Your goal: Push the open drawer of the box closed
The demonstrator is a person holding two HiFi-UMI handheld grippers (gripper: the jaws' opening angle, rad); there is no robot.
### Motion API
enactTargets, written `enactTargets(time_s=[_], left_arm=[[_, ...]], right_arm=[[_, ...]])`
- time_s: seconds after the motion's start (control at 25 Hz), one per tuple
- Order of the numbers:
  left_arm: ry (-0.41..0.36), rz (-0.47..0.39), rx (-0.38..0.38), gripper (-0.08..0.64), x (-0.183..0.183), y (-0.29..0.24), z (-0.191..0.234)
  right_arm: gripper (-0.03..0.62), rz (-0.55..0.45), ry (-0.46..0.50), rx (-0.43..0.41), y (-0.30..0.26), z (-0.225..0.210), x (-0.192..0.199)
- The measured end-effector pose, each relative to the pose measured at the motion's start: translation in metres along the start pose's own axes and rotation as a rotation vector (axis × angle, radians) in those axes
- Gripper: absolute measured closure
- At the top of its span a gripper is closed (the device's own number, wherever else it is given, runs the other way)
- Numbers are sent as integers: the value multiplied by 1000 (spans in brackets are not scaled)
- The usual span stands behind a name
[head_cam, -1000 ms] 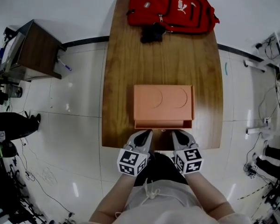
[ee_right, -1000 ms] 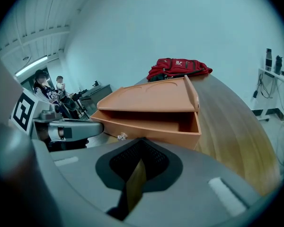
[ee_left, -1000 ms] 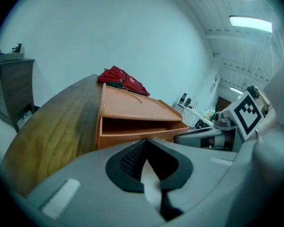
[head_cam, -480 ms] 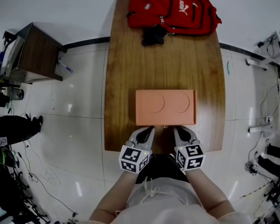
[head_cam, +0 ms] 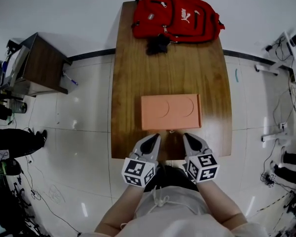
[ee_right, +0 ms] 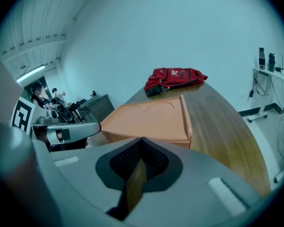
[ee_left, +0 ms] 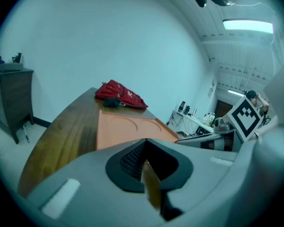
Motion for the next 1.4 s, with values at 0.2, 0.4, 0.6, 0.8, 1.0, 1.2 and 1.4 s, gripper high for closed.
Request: enactTargets(time_s=[0.2, 0.4, 0.6, 0.8, 1.0, 1.2, 1.4], left_arm=[[-144, -126, 47, 554, -27, 34, -41], [-179, -206, 17, 554, -31, 80, -70], [-206, -304, 39, 554, -36, 118, -97], [-237, -330, 68, 554, -38, 145, -113], [-237, -346, 65, 554, -13, 189, -127], [-234, -357, 66, 554, 19, 252, -139], [-247, -376, 78, 554, 49, 315, -154]], right_arm=[[588, -236, 236, -36, 58, 28, -19], [586, -343, 351, -68, 105, 51, -15], [585, -401, 395, -114, 142, 68, -13], [584, -434, 381, -107, 169, 82, -7], [584, -451, 363, -103, 197, 107, 21], [584, -473, 354, -64, 238, 150, 61], [584, -496, 367, -5, 283, 192, 105]])
Point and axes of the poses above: the fingertips, and each gripper's own axes: y backward along the fingers, z to its left, x out of its underside, the point moved 10 cm from there along y, backward along the fingers, and after that the axes turned 1 degree about -x, right-handed, at the moved point
